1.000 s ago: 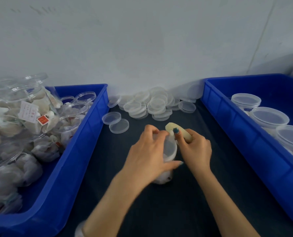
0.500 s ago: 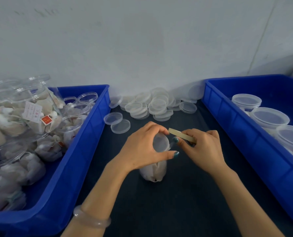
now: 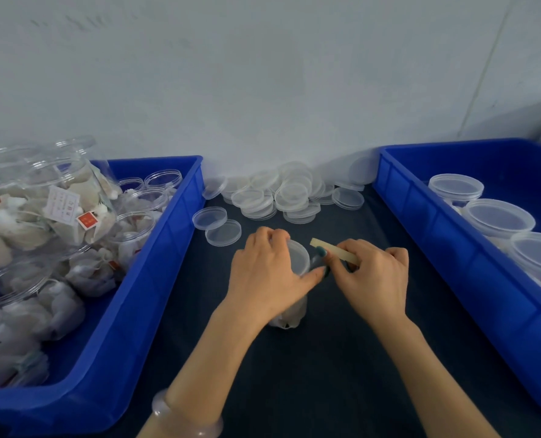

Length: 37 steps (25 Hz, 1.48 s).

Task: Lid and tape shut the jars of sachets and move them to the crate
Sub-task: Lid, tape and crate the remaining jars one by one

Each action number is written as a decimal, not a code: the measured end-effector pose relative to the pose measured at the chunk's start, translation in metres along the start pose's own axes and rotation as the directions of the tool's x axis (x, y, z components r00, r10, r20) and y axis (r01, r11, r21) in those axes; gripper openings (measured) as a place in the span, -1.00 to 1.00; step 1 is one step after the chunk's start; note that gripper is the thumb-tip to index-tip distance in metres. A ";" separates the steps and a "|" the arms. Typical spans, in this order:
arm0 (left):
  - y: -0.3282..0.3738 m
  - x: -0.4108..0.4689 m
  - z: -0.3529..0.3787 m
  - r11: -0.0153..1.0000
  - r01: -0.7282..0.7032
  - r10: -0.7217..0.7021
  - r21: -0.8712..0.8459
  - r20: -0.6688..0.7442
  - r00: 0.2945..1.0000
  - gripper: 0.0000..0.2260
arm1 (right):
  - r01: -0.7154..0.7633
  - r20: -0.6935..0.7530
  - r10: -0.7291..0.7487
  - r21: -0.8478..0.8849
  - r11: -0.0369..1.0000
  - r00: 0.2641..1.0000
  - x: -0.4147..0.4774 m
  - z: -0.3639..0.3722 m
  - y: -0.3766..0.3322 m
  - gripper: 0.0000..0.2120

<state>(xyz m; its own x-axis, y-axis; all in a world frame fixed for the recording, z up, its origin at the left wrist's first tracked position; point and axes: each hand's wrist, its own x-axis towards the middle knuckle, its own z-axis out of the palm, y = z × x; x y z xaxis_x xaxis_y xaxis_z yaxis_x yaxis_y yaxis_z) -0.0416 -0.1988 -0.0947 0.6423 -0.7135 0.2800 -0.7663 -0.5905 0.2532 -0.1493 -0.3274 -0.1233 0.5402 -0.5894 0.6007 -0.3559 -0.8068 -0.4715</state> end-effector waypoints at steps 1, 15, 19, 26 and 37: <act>0.000 0.000 0.001 1.000 -0.002 0.002 -0.007 0.010 1.000 -0.36 | -0.006 0.001 0.006 -0.017 1.000 1.000 0.001 0.000 0.000 -0.70; 0.000 0.010 -0.006 0.989 -0.139 0.139 -0.058 -0.005 0.990 -0.55 | -0.175 -0.080 0.168 -0.089 0.981 0.983 0.006 0.030 -0.012 -0.83; 0.001 0.015 -0.008 0.991 -0.127 0.128 -0.030 0.019 0.992 -0.55 | -0.207 -0.091 0.197 -0.115 0.972 0.976 0.016 0.038 -0.008 -0.74; 0.002 0.019 -0.008 0.993 -0.114 0.115 -0.019 0.033 0.993 -0.57 | -0.207 -0.083 0.194 -0.182 0.961 0.977 0.028 0.049 -0.006 -0.66; -0.002 0.009 -0.019 0.976 -0.209 0.216 -0.057 0.148 0.965 -0.60 | 0.028 0.051 -0.014 -0.302 0.953 0.999 0.053 0.020 0.032 -0.54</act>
<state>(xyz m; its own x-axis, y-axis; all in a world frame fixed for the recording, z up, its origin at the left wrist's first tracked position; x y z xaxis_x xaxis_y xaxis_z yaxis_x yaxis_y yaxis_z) -0.0345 -0.1967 -0.0747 0.4525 -0.8717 0.1880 -0.8816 -0.4055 0.2415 -0.1173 -0.3839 -0.1195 0.5828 -0.5755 0.5736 -0.5544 -0.7977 -0.2371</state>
